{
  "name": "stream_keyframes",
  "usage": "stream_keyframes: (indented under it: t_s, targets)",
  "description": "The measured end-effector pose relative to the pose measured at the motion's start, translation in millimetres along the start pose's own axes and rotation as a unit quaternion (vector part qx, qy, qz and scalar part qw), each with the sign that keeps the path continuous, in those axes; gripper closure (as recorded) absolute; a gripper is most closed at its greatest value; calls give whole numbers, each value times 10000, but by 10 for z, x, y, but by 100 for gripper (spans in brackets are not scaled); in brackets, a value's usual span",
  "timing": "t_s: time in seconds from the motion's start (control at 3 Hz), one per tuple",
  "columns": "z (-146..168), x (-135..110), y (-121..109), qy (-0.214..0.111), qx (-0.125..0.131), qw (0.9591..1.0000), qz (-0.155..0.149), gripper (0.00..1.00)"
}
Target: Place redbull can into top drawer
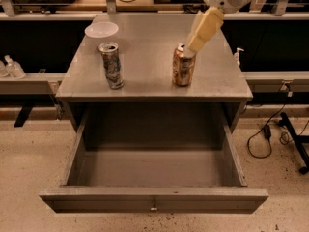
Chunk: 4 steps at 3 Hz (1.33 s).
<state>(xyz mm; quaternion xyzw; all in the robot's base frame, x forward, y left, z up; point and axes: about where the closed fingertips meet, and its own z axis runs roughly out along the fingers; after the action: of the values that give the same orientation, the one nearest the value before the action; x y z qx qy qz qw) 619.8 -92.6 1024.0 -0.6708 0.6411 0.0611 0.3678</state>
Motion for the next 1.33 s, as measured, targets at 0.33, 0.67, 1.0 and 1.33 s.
stream_keyframes:
  t_s: [0.33, 0.67, 1.0, 1.33]
  targets:
    - [556, -251, -208, -549, -344, 9978, 137, 0]
    - [1043, -254, -296, -889, -633, 9920, 633, 0]
    - [1357, -394, -299, -1197, -865, 9854, 851, 0]
    - [1613, -636, -246, -1290, -969, 9840, 752, 0]
